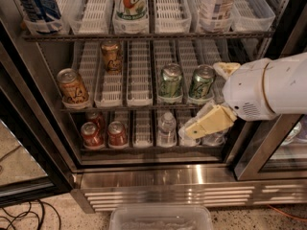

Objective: Pick orange can from middle shelf of fridge

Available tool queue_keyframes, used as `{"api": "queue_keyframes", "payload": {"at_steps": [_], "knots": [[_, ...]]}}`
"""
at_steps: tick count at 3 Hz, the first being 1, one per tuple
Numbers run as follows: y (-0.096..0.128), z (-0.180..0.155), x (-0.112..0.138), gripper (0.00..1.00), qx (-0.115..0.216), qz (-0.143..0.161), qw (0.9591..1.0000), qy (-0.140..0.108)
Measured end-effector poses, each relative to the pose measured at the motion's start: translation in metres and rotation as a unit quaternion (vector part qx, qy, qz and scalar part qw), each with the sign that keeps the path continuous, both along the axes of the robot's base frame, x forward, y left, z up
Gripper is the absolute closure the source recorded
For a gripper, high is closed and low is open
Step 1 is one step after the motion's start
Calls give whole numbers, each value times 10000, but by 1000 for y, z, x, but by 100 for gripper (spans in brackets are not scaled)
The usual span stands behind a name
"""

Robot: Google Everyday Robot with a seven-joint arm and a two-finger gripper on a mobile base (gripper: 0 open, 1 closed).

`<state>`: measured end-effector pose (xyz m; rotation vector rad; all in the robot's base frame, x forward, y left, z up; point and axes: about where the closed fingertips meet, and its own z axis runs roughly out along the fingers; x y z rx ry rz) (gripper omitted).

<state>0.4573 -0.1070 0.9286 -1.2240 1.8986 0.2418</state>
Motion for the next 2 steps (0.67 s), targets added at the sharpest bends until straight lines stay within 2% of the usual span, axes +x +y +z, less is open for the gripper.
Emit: {"api": "queue_keyframes", "payload": {"at_steps": [1,2], "knots": [[17,11,12,0,236,-202,9985,-444],[17,11,12,0,237,-202,9985,-445]]}}
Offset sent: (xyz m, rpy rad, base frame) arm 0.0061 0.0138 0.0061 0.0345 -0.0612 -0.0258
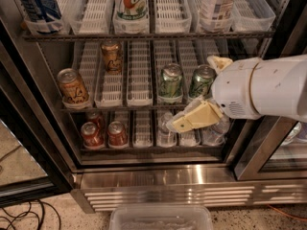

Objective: Pick orange can from middle shelf of fridge

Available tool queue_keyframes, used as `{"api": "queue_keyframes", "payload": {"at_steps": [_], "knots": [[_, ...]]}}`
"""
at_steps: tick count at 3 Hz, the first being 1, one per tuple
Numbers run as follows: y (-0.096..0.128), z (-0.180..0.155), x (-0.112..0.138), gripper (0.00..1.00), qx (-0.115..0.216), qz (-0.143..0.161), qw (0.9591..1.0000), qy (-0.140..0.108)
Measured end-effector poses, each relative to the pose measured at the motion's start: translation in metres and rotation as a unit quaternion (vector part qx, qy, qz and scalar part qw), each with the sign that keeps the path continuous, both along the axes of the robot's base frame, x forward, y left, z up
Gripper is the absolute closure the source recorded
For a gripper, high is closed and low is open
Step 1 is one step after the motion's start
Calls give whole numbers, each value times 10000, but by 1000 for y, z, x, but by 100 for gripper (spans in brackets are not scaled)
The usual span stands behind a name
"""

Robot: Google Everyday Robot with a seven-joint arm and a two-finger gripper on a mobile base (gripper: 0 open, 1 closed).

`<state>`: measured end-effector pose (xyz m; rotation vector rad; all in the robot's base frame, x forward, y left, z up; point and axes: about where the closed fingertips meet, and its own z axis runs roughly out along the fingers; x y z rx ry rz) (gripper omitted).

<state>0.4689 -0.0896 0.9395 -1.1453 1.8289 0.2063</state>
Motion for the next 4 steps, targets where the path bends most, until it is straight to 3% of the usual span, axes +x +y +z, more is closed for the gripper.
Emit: {"api": "queue_keyframes", "payload": {"at_steps": [1,2,4], "knots": [[10,-7,-10,0,70,63,10000,-28],[36,-29,-32,0,227,171,9996,-84],[108,-72,-55,0,686,365,9964,-325]]}}
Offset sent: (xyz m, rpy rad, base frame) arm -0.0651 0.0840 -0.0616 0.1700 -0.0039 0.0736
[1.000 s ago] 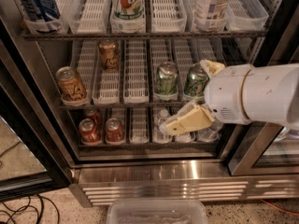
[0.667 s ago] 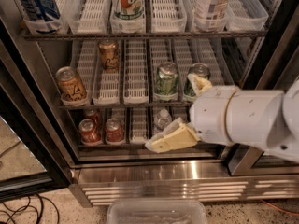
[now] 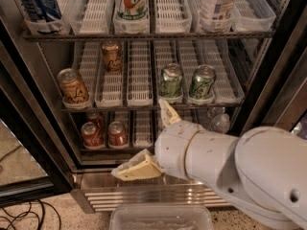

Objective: Pick orange can from middle shelf of fridge

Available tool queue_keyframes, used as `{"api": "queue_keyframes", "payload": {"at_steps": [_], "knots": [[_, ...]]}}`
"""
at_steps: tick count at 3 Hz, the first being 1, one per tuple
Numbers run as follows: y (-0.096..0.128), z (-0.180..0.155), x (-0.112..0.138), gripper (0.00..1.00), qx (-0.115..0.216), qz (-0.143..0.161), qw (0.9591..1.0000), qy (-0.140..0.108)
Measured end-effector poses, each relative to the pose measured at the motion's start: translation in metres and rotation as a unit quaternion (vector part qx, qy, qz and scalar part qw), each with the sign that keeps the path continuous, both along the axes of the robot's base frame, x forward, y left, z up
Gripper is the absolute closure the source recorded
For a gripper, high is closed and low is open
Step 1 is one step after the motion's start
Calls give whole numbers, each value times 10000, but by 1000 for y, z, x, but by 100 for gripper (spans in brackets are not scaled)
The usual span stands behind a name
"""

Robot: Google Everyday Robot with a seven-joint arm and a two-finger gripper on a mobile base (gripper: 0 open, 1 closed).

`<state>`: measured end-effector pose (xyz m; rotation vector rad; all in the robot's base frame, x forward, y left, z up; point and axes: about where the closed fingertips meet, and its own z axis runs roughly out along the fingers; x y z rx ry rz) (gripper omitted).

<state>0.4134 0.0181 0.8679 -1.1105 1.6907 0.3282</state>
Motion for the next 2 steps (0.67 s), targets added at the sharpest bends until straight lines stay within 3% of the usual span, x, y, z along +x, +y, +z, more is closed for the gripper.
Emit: {"api": "queue_keyframes", "payload": {"at_steps": [1,2], "knots": [[-1,-4,13,0,424,-467,9978,-190],[-30,-9,32,0,920,-1196,9881,-303]]}}
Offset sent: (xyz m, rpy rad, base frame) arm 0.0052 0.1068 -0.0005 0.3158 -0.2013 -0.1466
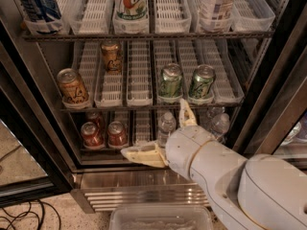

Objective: Pick orange can from middle shelf of fridge

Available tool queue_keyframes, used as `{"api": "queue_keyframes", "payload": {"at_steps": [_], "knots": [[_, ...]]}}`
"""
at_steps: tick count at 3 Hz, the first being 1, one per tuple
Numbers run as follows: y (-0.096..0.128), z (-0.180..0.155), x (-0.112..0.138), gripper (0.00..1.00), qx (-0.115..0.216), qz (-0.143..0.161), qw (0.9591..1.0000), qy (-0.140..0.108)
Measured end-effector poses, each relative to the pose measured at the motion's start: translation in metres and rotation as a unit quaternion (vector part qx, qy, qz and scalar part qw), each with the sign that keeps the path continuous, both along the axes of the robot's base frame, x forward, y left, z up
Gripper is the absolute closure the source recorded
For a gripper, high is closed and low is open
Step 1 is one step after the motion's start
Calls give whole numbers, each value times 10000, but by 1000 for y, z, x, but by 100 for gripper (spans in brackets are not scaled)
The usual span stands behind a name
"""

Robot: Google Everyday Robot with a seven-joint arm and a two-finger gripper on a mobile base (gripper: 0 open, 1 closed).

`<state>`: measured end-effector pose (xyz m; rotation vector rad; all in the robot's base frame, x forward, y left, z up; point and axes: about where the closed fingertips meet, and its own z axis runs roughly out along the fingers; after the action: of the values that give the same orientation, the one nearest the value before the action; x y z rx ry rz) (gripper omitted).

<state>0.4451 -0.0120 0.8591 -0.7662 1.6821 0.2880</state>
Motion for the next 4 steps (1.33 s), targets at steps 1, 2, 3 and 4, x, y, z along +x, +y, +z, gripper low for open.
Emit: {"api": "queue_keyframes", "payload": {"at_steps": [1,2,3,4], "knots": [[-24,-7,5,0,137,-424,9988,-202],[38,5,-10,0,283,235,9978,-550],[125,19,-39,0,356,1326,9869,-851],[125,19,-39,0,356,1325,9869,-852]]}}
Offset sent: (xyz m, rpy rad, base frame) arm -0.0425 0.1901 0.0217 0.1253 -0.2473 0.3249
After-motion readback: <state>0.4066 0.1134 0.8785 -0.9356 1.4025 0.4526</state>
